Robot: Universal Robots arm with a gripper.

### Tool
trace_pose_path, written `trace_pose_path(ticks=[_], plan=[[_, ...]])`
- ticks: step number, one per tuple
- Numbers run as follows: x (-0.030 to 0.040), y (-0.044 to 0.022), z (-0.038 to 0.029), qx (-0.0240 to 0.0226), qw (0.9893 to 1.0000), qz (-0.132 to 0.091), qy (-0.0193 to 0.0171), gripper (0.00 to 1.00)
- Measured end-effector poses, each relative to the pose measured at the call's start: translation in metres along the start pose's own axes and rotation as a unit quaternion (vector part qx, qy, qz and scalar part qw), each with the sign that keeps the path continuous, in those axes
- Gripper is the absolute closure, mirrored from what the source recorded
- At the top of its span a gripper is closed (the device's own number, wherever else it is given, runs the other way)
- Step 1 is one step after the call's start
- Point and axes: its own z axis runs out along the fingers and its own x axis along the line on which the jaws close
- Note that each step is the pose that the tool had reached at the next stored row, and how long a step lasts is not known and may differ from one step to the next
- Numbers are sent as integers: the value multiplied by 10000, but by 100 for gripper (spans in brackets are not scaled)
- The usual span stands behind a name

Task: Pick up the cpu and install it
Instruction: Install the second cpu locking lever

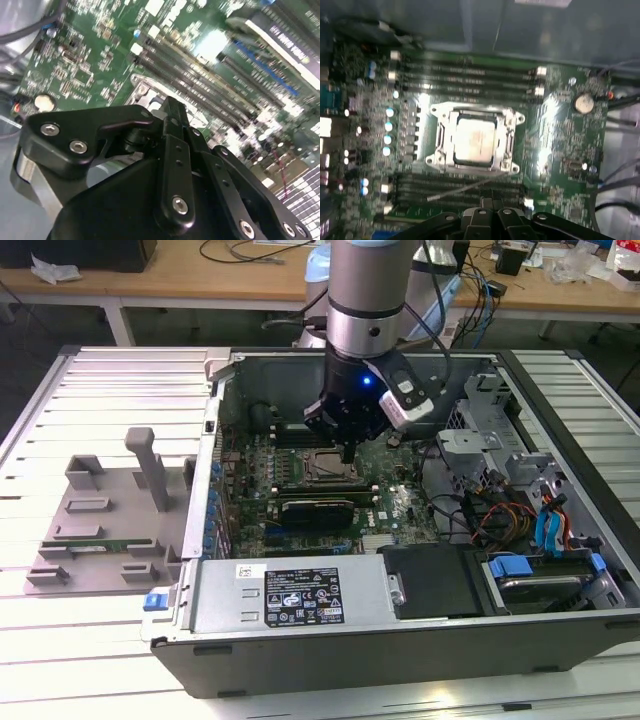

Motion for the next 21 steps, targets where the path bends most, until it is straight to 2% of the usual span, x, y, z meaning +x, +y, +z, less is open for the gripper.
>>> trace_pose_path(ticks=[1, 2, 3, 6, 7, 9, 11, 13, 14, 16, 21], plan=[[4, -17, 0, -71, 10000, 2, -7, 89], [14, -71, 2, -210, 9998, 5, -21, 89], [20, -106, 3, -263, 9996, 6, -26, 89], [58, -227, 9, -354, 9994, 8, -35, 89], [102, -270, 18, -406, 9992, 10, -41, 89], [186, -284, 29, -483, 9988, 11, -48, 89], [260, -280, 57, -505, 9987, 12, -51, 89], [371, -270, 115, -517, 9987, 12, -52, 89], [397, -268, 133, -520, 9986, 12, -52, 89], [434, -265, 170, -524, 9986, 12, -53, 89], [473, -265, 231, -525, 9986, 12, -53, 89]])
